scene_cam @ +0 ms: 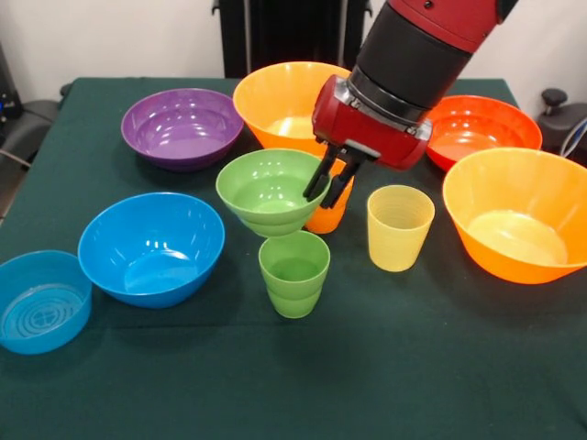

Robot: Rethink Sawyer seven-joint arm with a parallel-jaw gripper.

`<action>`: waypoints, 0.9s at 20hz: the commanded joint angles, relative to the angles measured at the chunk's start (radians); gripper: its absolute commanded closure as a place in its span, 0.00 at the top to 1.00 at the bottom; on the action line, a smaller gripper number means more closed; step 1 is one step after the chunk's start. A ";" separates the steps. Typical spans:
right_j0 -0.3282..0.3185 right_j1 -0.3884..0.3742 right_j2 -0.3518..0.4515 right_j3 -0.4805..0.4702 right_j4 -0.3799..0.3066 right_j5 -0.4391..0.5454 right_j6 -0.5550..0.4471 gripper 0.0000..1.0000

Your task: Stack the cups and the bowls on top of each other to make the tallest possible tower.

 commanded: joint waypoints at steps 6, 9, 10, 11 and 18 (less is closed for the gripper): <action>-0.024 0.096 0.074 -0.110 -0.001 0.058 0.094 0.00; -0.026 0.106 0.076 -0.131 0.002 0.067 0.092 0.00; -0.026 0.110 0.076 -0.137 0.003 0.068 0.092 0.00; -0.027 0.114 0.077 -0.144 0.004 0.070 0.092 0.00; -0.019 0.129 0.068 -0.167 0.012 0.081 0.112 0.00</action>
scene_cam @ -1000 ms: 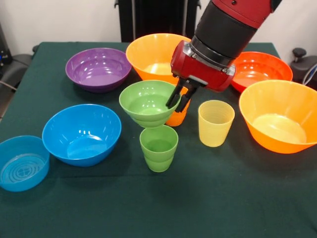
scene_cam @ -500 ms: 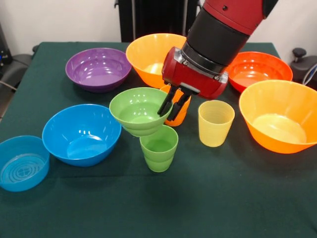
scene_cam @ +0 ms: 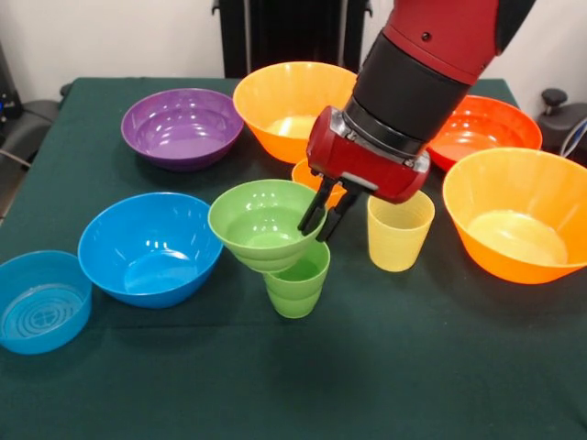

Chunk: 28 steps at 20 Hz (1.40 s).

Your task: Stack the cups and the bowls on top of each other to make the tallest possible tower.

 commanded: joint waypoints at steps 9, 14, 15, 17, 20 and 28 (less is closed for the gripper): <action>-0.004 0.059 0.065 -0.066 0.019 0.086 0.116 0.00; 0.001 0.051 0.062 -0.047 0.019 0.080 0.124 0.00; 0.001 0.052 0.060 -0.050 0.021 0.084 0.129 0.00; 0.002 0.050 0.060 -0.043 0.022 0.085 0.132 0.00; 0.004 0.039 0.059 -0.017 0.020 0.072 0.136 0.00; 0.008 0.023 0.060 0.023 0.019 0.056 0.147 0.00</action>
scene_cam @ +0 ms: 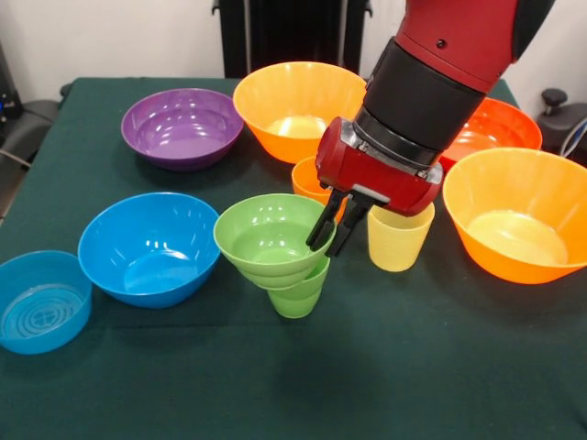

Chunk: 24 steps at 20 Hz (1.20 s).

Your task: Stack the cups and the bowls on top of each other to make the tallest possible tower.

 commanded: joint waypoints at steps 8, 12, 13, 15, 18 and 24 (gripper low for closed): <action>0.012 -0.008 0.063 0.118 0.014 0.026 0.157 0.00; 0.013 -0.007 0.063 0.122 0.015 0.021 0.159 0.00; 0.014 -0.006 0.063 0.122 0.015 0.022 0.160 0.00; 0.016 -0.007 0.061 0.130 0.014 0.018 0.163 0.00; 0.020 -0.009 0.058 0.143 0.013 0.011 0.167 0.00; 0.028 -0.016 0.061 0.175 0.015 -0.020 0.181 0.00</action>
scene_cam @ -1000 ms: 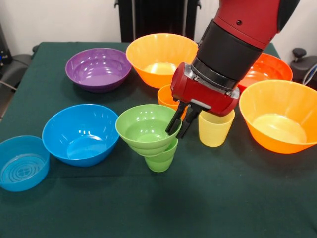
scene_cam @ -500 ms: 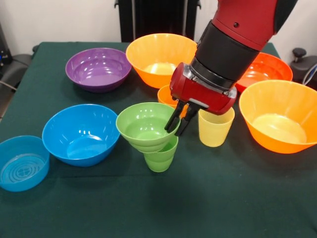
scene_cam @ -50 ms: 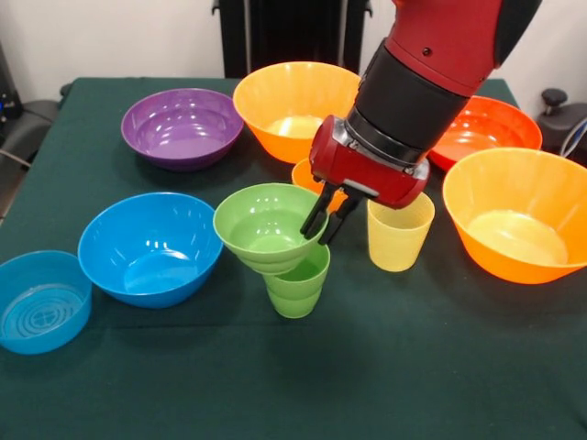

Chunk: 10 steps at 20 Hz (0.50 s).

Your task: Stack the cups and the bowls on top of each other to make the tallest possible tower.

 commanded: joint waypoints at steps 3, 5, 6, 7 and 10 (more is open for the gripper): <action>0.025 -0.010 0.061 0.101 0.019 -0.014 0.186 0.00; 0.030 -0.007 0.058 0.098 0.022 -0.008 0.193 0.00; 0.032 -0.006 0.057 0.098 0.023 -0.008 0.196 0.00; 0.035 -0.006 0.055 0.103 0.025 -0.010 0.204 0.00; 0.041 -0.006 0.051 0.113 0.029 -0.019 0.220 0.00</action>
